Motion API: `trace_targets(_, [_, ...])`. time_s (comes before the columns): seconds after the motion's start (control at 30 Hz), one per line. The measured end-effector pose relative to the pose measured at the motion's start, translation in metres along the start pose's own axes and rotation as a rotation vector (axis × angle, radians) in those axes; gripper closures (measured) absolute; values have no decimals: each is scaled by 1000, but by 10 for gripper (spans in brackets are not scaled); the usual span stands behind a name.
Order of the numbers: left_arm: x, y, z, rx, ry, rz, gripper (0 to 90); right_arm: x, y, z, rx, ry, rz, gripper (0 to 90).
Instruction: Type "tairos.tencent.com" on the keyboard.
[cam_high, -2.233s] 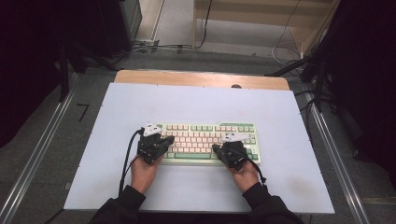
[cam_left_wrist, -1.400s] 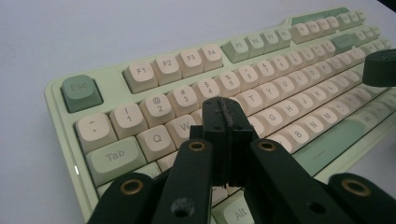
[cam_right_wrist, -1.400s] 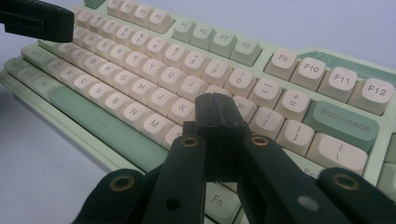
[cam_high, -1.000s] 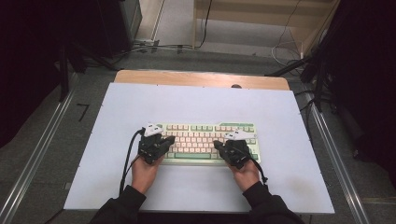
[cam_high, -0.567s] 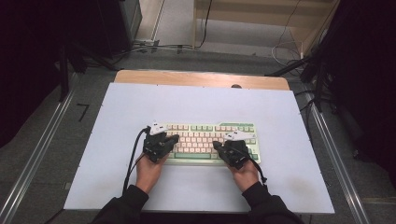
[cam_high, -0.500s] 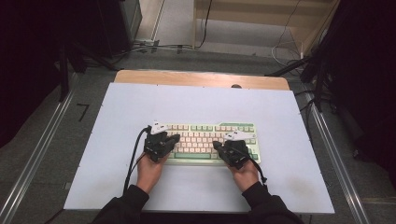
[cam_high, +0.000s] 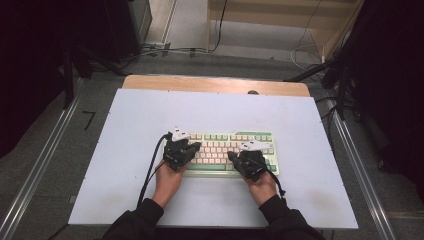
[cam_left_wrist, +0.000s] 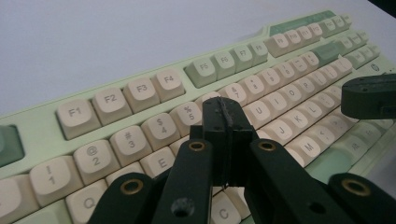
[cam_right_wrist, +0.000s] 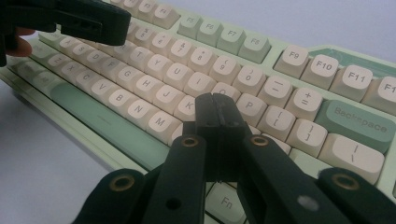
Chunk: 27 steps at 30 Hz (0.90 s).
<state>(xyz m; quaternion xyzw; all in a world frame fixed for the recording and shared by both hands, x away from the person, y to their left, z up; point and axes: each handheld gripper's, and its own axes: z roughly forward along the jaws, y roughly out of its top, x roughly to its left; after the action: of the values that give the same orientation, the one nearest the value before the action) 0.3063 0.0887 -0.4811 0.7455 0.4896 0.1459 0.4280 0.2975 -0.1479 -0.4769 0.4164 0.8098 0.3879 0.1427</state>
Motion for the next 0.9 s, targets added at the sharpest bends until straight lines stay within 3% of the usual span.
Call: trace_targets(0.9, [-3, 1, 14, 28, 6, 9, 900, 1, 0, 1, 5, 2, -2, 873])
